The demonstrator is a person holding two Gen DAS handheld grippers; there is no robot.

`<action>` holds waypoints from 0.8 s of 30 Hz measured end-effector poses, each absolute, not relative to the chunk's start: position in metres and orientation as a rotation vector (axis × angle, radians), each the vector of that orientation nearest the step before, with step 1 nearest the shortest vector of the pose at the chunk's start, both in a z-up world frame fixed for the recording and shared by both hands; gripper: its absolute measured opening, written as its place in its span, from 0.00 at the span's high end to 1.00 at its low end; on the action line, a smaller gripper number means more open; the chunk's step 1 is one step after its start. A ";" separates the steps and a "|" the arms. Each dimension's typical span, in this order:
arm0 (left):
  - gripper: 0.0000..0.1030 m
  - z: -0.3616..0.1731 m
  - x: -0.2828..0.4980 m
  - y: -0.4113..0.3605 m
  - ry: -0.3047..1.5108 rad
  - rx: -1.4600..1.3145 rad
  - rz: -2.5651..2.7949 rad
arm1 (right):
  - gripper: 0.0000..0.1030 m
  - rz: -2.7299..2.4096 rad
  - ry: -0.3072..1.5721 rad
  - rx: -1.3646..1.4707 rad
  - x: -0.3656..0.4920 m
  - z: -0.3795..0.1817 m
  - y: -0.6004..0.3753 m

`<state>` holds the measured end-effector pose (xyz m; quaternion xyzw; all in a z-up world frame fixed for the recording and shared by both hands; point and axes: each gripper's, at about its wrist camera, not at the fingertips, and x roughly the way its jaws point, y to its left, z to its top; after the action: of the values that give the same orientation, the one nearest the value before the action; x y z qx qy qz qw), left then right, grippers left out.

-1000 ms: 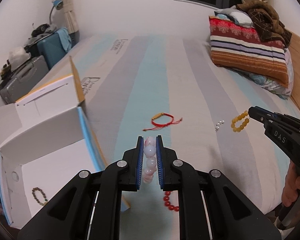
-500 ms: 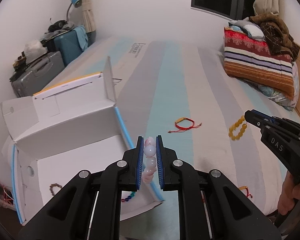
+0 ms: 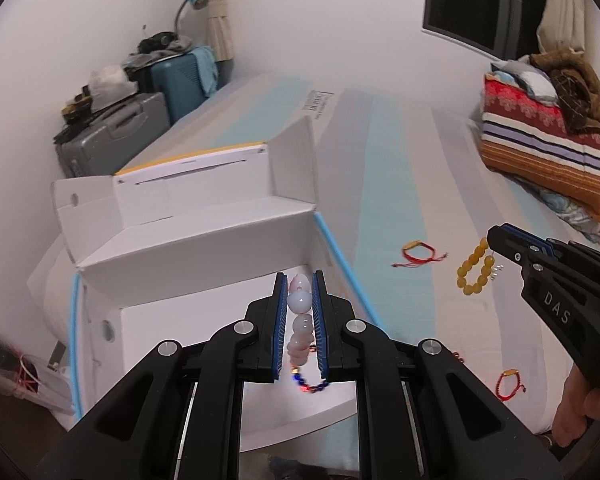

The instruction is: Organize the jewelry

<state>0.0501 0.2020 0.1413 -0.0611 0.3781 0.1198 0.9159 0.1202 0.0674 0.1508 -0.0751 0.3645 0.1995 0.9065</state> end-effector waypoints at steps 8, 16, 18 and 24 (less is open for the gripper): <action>0.88 0.141 0.030 0.240 0.784 -0.146 0.319 | 0.91 0.488 0.750 -0.166 0.106 0.155 0.112; 0.88 0.133 0.014 0.272 0.802 -0.164 0.377 | 0.91 0.551 0.757 -0.186 0.093 0.147 0.147; 0.88 0.129 0.010 0.277 0.805 -0.168 0.386 | 0.91 0.562 0.766 -0.193 0.091 0.141 0.156; 0.88 0.115 0.002 0.295 0.828 -0.188 0.411 | 0.91 0.594 0.800 -0.212 0.088 0.123 0.175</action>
<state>0.0020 0.2949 0.1147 -0.0906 0.3988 0.1978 0.8909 0.0882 0.1746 0.1226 -0.1017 0.3828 0.2841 0.8732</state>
